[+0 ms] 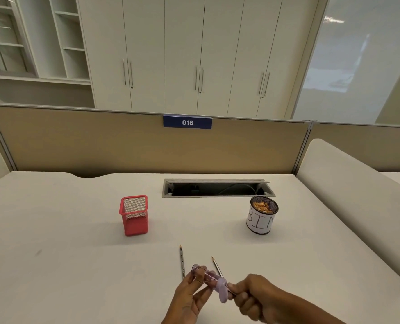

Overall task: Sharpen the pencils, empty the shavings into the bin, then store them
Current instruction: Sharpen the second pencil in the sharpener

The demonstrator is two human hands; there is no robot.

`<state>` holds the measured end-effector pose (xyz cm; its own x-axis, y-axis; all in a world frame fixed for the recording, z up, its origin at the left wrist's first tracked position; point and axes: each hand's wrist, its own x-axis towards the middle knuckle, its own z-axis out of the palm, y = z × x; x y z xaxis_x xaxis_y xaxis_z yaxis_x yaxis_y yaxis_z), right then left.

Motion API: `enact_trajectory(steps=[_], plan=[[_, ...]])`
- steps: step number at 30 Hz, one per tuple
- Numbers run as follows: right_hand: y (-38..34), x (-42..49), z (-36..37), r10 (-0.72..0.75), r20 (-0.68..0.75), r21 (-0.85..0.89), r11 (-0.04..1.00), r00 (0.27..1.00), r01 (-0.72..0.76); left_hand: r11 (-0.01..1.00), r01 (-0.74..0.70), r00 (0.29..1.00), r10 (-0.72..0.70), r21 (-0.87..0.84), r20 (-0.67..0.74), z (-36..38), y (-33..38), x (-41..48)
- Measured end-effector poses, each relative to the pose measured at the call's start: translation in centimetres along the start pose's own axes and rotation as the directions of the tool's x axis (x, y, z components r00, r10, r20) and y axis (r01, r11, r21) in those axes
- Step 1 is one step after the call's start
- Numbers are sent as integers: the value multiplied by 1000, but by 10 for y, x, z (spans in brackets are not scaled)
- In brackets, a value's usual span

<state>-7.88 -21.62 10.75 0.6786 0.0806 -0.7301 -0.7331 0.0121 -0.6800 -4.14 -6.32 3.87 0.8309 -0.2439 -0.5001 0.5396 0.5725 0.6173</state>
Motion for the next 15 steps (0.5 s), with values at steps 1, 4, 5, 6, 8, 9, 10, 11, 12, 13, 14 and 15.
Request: enact_trajectory(steps=[1,4,5,6,8,9,10,11,12,13,14,15], plan=[[1,-1,-2,37,37,65,997,999,-40,1000,7,1000,-7,20,1,0,0,1],[0,-3,0,-74,-52,-203,977,996,62,999,8,1000,-7,40,-15,1,0,1],[-1,-3,3,-194,-108,-404,905,975,136,1000,2,1000,-1,26,-26,1,0,1],[0,-5,7,-349,-128,-619,759,928,200,1000,-7,999,7,1,-35,1,-1,1],[5,-8,11,-615,-47,-868,415,787,272,998,-28,999,26,-53,-48,1,-1,1],[7,-8,13,-695,46,-951,191,718,245,997,-35,998,32,-68,-55,2,-1,2],[9,-5,12,-762,134,-987,-48,633,152,996,-39,998,34,-77,-59,3,0,2],[11,-5,12,-802,167,-986,-144,573,85,996,-40,998,35,-86,-58,4,0,1],[11,-5,10,-825,233,-970,-232,514,67,994,-39,998,34,-97,-54,6,0,0],[11,-1,8,-827,248,-966,-250,505,65,994,-36,998,31,-106,-48,7,1,-1],[13,3,7,-826,292,-950,-308,482,48,994,-33,999,29,-105,-38,7,2,-2],[13,4,7,-794,273,-954,-296,543,46,995,-32,999,30,-91,-27,7,3,-3]])
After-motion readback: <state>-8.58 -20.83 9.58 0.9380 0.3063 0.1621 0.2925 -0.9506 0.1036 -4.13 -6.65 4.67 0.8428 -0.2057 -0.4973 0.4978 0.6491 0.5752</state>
